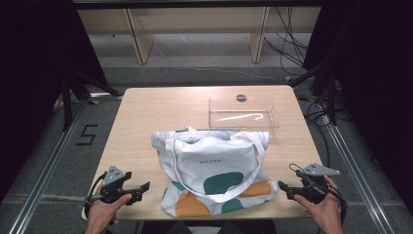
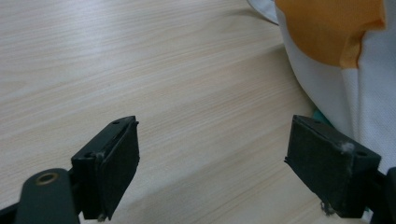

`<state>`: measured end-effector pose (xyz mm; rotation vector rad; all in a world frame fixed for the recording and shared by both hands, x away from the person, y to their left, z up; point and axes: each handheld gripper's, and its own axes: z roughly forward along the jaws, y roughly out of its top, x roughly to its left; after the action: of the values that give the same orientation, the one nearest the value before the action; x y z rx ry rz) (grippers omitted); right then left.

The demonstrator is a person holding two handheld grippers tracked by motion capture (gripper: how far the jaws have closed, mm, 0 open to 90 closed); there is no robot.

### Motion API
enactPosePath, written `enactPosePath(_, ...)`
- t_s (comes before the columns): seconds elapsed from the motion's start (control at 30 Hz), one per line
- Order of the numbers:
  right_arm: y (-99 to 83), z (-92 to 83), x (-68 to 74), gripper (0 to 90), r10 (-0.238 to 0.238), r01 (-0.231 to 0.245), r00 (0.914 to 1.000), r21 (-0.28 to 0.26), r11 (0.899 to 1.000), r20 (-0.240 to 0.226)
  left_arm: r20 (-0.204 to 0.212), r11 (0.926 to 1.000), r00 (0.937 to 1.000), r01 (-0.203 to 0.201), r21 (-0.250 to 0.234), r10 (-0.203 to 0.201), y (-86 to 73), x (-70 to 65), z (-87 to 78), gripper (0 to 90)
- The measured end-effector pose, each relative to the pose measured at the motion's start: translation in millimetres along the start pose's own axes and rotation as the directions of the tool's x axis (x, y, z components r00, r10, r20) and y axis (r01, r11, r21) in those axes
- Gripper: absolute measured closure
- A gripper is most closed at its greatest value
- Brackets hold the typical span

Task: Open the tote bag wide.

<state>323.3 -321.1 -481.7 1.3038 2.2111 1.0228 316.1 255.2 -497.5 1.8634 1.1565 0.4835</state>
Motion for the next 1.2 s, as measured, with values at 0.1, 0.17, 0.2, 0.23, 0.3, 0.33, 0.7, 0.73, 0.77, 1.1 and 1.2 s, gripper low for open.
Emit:
enactPosePath(0.1,0.5,0.1,0.1,21.7,-0.003,0.003,1.0,0.0,1.0,-0.008,0.003,0.9999,0.9999,0.013,0.005,-0.013,-0.5,-0.5,0.2,16.1)
enactPosePath(0.17,0.2,-0.2,0.4,21.8,0.005,-0.005,1.0,0.005,1.0,-0.005,0.008,0.9998,0.9998,0.017,0.004,-0.017,-0.5,-0.6,0.6,16.0)
enactPosePath(0.2,-0.4,0.1,2.2,21.8,0.033,-0.033,0.9994,0.014,0.999,-0.006,0.007,0.9998,0.9998,0.018,0.006,-0.018,-0.4,-0.7,0.5,15.9)
enactPosePath(0.23,-0.7,0.9,-1.3,21.8,0.001,-0.001,1.0,0.015,1.0,0.001,0.007,0.9999,0.9998,0.016,0.006,-0.016,-0.4,-0.8,0.7,15.9)
enactPosePath(0.3,-1.0,1.4,-1.1,21.8,0.01,-0.009,0.9999,0.019,1.0,-0.008,0.007,0.9999,0.9999,0.011,0.007,-0.011,-0.5,-0.8,0.7,15.9)
enactPosePath(0.33,-0.8,1.6,-0.9,21.8,0.011,-0.011,0.9999,0.02,1.0,-0.012,0.008,1.0,1.0,0.002,0.007,-0.002,-0.2,-0.1,0.7,15.8)
enactPosePath(0.7,0.8,-2.9,-0.5,21.9,0.057,-0.057,0.9984,0.013,0.998,0.0,0.013,0.9998,0.9999,0.011,0.017,-0.011,-0.4,0.1,1.3,15.6)
enactPosePath(0.73,2.4,-5.3,-2.7,21.9,0.034,-0.034,0.9994,-0.002,0.999,-0.003,0.013,0.9998,0.9999,0.011,0.017,-0.011,-0.4,0.1,1.3,15.5)
enactPosePath(0.77,2.4,-5.3,-2.7,21.9,0.034,-0.034,0.9994,-0.002,0.999,-0.003,0.009,0.9997,0.9998,0.016,0.018,-0.016,-0.7,-0.1,1.5,15.5)
enactPosePath(1.1,51.5,-50.3,4.3,29.4,-0.043,0.035,0.996,-0.097,0.995,-0.079,0.011,0.9995,0.9997,0.02,0.022,-0.021,-0.6,0.1,2.4,15.6)
enactPosePath(1.2,74.7,-64.9,9.7,29.5,-0.099,0.089,0.9914,-0.107,0.99,-0.086,0.011,0.9996,0.9998,0.018,0.022,-0.019,-0.2,0.8,1.8,15.7)
